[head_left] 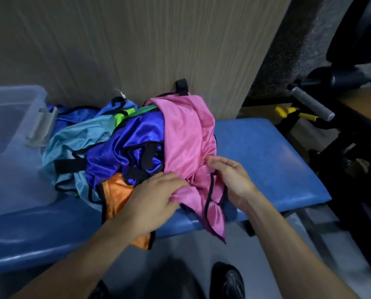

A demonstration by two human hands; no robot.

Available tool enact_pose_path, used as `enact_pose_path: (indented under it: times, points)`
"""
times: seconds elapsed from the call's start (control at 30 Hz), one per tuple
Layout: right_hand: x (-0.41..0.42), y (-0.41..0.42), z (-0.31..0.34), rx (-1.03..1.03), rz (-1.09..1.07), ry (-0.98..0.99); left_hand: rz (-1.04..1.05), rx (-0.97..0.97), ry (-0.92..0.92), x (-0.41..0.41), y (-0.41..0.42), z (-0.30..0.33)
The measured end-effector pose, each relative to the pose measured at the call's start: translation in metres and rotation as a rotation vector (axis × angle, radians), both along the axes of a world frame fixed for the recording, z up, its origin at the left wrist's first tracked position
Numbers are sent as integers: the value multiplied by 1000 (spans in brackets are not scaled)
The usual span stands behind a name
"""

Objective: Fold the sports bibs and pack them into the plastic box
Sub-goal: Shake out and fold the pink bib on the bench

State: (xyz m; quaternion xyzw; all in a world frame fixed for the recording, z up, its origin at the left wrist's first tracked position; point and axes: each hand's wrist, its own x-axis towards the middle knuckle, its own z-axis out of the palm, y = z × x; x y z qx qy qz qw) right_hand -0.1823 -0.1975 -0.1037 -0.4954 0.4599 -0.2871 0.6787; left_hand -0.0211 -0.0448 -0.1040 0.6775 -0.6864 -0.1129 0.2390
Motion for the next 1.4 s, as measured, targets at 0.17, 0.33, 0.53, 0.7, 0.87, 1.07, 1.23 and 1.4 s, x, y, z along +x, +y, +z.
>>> enact_pose_path:
  times: [0.17,0.33,0.53,0.7,0.87,1.07,1.23,1.4]
  points:
    - [-17,14,6,-72,-45,40,246,-16,346,-14,1,20]
    - [-56,41,32,-166,78,156,472,-60,743,-32,14,52]
    - [-73,52,61,-338,156,14,489,-95,903,-37,4,82]
    - [-79,45,70,-430,382,-51,414,-33,856,-22,-3,107]
    - [-81,21,65,-415,565,-70,249,-122,872,-4,0,131]
    - [-61,29,50,-522,549,-9,117,-312,1049,4,11,157]
    - [-58,28,62,-753,293,61,194,-345,1150,-4,25,158]
    - [-40,48,60,-904,359,17,366,-404,1243,0,31,147]
